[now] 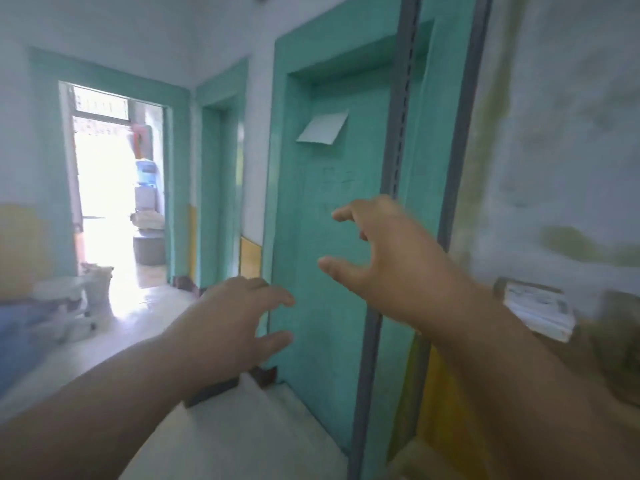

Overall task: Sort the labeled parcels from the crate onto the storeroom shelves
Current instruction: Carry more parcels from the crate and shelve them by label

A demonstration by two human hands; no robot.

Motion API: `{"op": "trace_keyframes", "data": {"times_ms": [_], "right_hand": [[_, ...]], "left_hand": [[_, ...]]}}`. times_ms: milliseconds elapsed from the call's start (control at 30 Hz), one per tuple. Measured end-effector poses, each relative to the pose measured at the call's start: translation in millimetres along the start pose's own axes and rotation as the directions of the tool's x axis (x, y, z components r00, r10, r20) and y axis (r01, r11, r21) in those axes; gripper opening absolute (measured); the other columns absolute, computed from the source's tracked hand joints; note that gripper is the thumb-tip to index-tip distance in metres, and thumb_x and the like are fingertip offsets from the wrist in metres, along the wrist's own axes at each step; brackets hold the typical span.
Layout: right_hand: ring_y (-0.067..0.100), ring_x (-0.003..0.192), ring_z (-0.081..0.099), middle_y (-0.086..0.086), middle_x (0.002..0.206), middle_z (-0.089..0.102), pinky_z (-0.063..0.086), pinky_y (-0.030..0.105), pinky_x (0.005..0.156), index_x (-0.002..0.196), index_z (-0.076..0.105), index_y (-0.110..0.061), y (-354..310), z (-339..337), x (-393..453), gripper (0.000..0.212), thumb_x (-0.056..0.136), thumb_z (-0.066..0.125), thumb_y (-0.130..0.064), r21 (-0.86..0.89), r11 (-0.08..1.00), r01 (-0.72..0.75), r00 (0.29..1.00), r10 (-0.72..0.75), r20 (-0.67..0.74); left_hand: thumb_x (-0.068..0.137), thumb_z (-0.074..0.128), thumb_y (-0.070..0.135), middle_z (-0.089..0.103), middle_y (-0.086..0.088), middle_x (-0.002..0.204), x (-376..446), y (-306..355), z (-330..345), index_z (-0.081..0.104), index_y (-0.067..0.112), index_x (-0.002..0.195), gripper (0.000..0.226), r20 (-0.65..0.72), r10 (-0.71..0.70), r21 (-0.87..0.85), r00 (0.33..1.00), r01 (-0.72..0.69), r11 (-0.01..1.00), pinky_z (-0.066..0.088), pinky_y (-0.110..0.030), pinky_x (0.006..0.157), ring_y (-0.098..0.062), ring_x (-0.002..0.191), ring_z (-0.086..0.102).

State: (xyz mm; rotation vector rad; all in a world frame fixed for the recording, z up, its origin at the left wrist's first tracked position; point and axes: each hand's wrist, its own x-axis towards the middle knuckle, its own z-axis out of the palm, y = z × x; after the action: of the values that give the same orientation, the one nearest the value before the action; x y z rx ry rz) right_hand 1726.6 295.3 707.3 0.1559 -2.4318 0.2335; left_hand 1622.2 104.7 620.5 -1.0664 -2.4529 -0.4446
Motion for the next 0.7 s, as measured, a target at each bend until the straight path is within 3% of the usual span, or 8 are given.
{"op": "trace_keyframes", "data": {"times_ms": [133,267,400,567,700], "right_hand": [[0.015,0.116,0.051,-0.004,0.125,0.050,0.040,0.029,0.090,0.135,0.050,-0.031,-50,77,64,0.058,0.085,0.066,-0.056,0.028,0.998,0.055,0.998,-0.056,0.025],[0.015,0.121,0.048,-0.005,0.129,0.049,0.038,0.028,0.093,0.137,0.048,-0.032,-69,148,115,0.057,0.087,0.064,-0.056,0.050,0.997,0.057,0.994,-0.062,0.090],[0.018,0.121,0.049,-0.003,0.129,0.049,0.044,0.034,0.098,0.138,0.048,-0.032,-65,235,165,0.058,0.087,0.062,-0.058,0.050,0.996,0.080,0.987,-0.086,0.134],[0.019,0.122,0.046,-0.001,0.130,0.048,0.040,0.033,0.096,0.140,0.048,-0.029,-70,350,254,0.056,0.090,0.060,-0.054,0.114,0.986,0.123,0.968,-0.145,0.204],[0.019,0.126,0.042,-0.001,0.134,0.047,0.037,0.033,0.100,0.140,0.047,-0.029,-91,438,341,0.055,0.092,0.059,-0.053,0.183,0.972,0.146,0.956,-0.186,0.227]], "left_hand": [[0.085,0.055,0.064,0.062,0.017,0.119,-14,-100,-1,0.054,0.043,0.130,0.050,0.067,-0.117,0.103,0.991,0.109,0.989,0.046,-0.030,0.094,-0.010,0.109,0.054],[0.091,0.057,0.056,0.059,0.019,0.124,-6,-181,12,0.055,0.041,0.130,0.042,0.106,-0.178,0.128,0.978,0.164,0.978,0.037,-0.021,0.087,-0.004,0.103,0.048],[0.091,0.054,0.058,0.059,0.017,0.127,11,-259,54,0.054,0.042,0.133,0.045,0.101,-0.270,0.147,0.958,0.254,0.956,0.039,-0.025,0.095,-0.008,0.110,0.051],[0.090,0.053,0.059,0.061,0.013,0.124,48,-366,85,0.053,0.042,0.132,0.046,0.125,-0.364,0.237,0.923,0.328,0.914,0.047,-0.031,0.094,-0.013,0.109,0.055],[0.093,0.051,0.058,0.057,0.012,0.131,75,-457,89,0.047,0.041,0.138,0.049,0.138,-0.453,0.267,0.881,0.407,0.873,0.043,-0.032,0.101,-0.014,0.118,0.052]]}}
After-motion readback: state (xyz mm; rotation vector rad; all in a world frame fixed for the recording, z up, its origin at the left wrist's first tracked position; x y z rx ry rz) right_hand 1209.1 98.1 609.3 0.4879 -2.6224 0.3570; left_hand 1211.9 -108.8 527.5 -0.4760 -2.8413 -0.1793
